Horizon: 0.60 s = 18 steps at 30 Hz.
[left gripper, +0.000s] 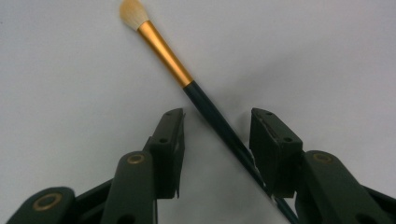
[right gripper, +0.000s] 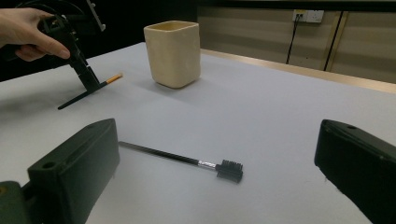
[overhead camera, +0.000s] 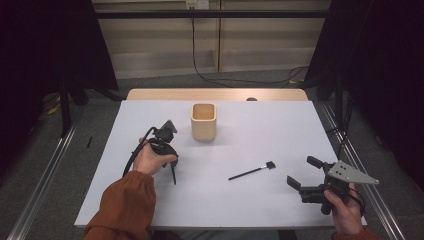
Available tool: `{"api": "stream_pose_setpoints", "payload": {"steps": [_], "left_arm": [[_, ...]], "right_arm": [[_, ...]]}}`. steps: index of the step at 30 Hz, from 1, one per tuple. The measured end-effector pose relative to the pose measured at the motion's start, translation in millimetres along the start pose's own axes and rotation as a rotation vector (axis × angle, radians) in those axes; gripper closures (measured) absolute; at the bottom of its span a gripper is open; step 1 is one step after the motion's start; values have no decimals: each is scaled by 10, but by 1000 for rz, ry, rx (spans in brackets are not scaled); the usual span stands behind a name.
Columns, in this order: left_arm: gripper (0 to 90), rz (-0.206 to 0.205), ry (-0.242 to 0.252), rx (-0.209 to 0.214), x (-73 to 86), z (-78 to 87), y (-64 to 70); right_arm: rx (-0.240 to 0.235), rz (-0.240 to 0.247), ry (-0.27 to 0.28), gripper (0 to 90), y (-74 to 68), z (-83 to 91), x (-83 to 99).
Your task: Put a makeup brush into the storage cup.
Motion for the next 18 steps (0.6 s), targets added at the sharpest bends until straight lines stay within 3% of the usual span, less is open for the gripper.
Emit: {"api": "stream_pose_setpoints", "payload": {"steps": [5,14,18], "left_arm": [[598,3,-9,-22,5,-10,-7],[624,33,-20,-24,-10,-19,-18],[630,46,-48,-16,-32,-19,-37]], "right_arm": [[1,0,0,0,2,0,2],[0,0,-3,0,-1,-5,6],[-2,0,-3,0,-5,-8,6]]}}
Point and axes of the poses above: each handheld gripper's, and its own axes: z roughly backward along the jaws, x roughly out of its underside, y roughly to its right, the point moved 7 cm from there along -z, roughly forward along the jaws, and after that the axes turned 10 degrees about -z, right-handed, at the moved point
